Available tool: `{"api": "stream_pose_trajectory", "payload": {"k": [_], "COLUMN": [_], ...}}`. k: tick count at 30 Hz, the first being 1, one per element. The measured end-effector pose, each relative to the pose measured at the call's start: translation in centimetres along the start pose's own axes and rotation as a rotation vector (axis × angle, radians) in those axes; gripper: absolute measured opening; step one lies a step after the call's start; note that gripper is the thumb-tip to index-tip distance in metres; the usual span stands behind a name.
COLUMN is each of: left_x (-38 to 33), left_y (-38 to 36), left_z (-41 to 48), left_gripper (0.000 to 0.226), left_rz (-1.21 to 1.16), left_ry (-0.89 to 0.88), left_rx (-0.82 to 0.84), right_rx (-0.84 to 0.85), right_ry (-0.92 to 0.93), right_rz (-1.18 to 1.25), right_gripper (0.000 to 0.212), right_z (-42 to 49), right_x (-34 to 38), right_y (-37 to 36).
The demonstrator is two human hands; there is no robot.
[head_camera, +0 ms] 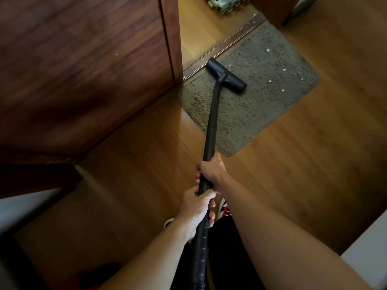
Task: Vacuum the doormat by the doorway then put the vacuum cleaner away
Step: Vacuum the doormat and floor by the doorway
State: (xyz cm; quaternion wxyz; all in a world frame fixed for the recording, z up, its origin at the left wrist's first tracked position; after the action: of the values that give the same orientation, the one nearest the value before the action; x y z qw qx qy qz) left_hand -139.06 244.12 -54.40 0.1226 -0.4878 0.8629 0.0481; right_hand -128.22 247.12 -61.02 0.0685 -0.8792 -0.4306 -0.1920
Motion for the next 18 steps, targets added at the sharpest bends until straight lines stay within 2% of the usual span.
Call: {"api": "stream_pose_trajectory", "payload": {"k": [18], "left_x": [-6.6], "left_y": [-6.0], "left_z": [4.3], "left_gripper": [0.007], "left_rz": [-0.034], "left_ry": [-0.006], "left_rx": [-0.005], "right_rx": [-0.017], "right_ry": [0.026], "right_rz": [-0.043], "right_gripper": [0.043], "right_z": [4.9], "right_x": [7.5], "right_y": [4.7]}}
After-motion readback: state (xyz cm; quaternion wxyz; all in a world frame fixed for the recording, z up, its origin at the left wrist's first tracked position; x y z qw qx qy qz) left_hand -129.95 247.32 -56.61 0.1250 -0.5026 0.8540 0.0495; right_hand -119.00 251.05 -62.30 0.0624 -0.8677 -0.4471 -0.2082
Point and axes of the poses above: each hand's wrist, its own z-axis towards the middle knuckle, its own y-axis out of the back of the hand, x = y × z, the point moved 6 cm from there along z, towards the middle knuckle, and after that the axes turned 11 degrees about z, right-handed, at the moved point
